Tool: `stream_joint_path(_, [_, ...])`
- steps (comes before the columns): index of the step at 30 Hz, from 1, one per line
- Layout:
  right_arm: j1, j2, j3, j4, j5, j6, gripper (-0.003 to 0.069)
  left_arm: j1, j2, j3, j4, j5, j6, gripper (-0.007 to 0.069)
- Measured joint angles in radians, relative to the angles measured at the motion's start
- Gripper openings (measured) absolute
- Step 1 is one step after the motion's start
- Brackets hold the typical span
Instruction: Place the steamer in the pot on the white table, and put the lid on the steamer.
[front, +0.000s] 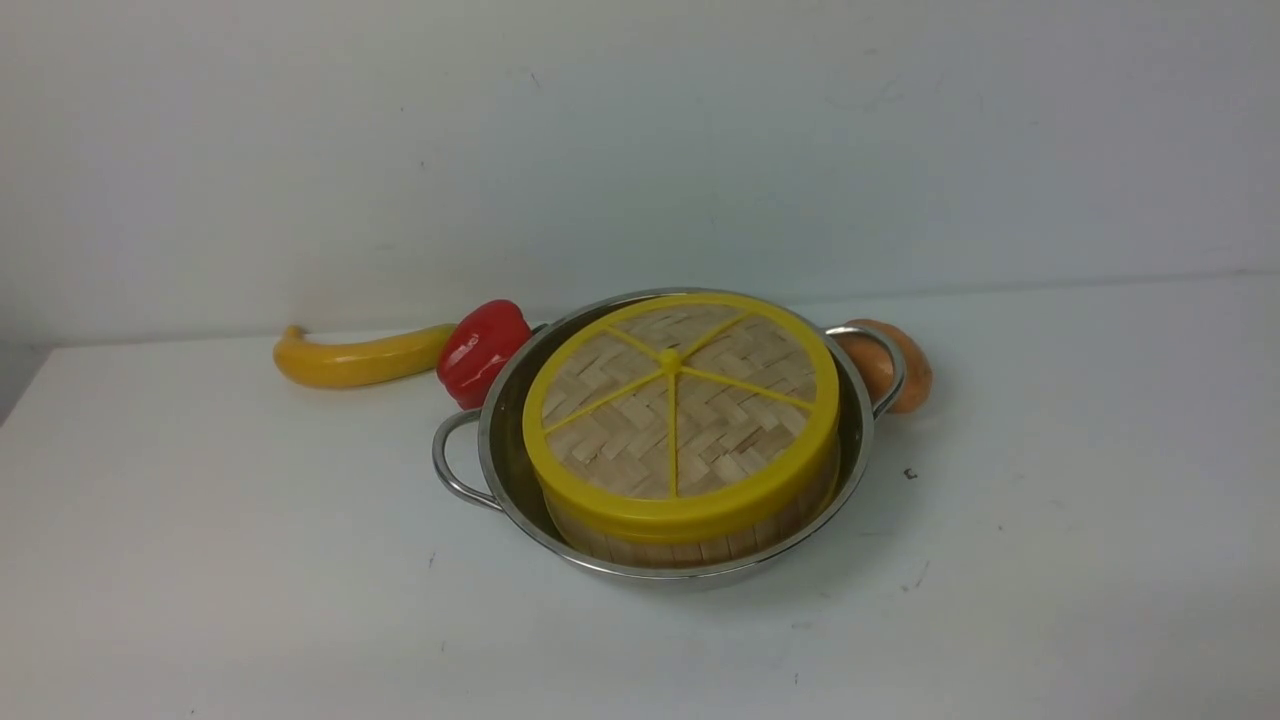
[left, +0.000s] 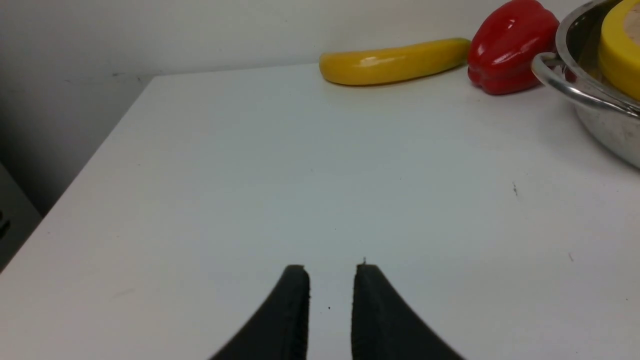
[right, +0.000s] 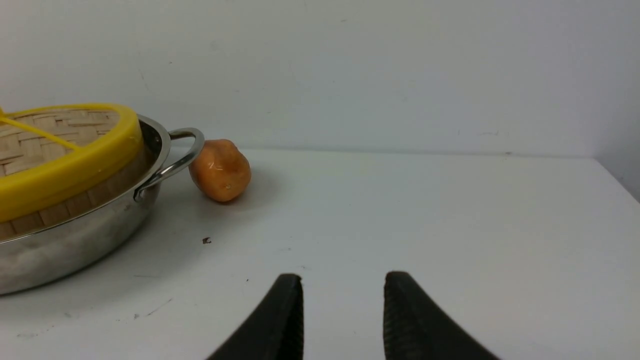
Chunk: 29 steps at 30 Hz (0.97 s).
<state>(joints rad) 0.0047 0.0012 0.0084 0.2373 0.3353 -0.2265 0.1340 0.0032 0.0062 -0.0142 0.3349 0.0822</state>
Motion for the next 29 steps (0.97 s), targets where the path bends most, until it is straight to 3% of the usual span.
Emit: stream_joint_path(29, [0.000,0.000,0.000,0.000,0.000,0.001,0.0249,0.000,0.000,0.000,0.000,0.000,0.001,0.0158])
